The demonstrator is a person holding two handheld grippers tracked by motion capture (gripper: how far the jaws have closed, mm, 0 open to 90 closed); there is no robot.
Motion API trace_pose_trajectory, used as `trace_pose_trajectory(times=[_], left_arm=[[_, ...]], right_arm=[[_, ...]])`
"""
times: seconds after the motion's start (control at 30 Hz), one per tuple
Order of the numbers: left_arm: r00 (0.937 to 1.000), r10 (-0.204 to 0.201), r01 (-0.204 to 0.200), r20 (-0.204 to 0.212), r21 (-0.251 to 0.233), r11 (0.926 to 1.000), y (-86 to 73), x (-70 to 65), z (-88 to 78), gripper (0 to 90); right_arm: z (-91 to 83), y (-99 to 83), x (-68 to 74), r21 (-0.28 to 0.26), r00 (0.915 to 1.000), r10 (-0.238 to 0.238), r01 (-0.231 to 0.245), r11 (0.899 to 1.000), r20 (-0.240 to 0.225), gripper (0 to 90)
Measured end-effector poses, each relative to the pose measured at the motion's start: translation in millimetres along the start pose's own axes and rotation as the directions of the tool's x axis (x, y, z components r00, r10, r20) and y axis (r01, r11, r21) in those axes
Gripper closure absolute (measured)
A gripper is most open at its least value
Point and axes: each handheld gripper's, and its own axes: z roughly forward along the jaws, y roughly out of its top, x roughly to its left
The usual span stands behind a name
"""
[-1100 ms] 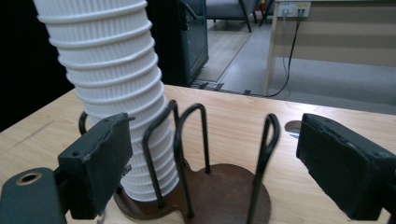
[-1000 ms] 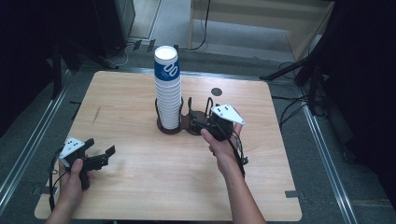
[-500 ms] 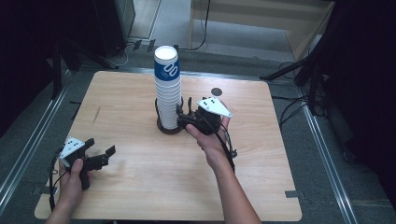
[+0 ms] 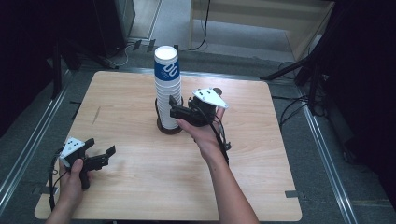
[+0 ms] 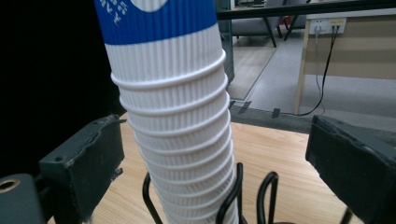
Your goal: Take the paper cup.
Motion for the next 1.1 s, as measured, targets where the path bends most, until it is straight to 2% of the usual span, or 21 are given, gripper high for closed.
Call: trace_pose_trajectory(times=[0.23, 0.47, 0.83, 1.1], left_arm=[[1.0, 0.002, -0.002, 0.001, 0.003, 1.0, 0.1, 0.1, 0.0, 6.1], [1.0, -0.001, 0.001, 0.002, 0.002, 1.0, 0.1, -0.1, 0.1, 6.1], [1.0, 0.003, -0.003, 0.003, 0.002, 1.0, 0.0, 0.0, 0.1, 6.2], [1.0, 0.003, -0.003, 0.006, 0.004, 1.0, 0.1, 0.1, 0.1, 6.2]], right_arm=[[11.5, 8.6, 7.9, -0.008, 0.9999, 0.013, -0.013, 1.0, -0.006, 4.1], [19.9, 14.4, 13.6, -0.029, 1.0, 0.0, -0.001, 1.0, -0.008, 4.5], [39.4, 25.5, 21.1, -0.029, 0.9998, 0.016, -0.016, 0.999, 0.009, 4.4], [47.3, 32.1, 25.8, -0.035, 0.9999, 0.003, -0.003, 0.999, 0.01, 4.7]])
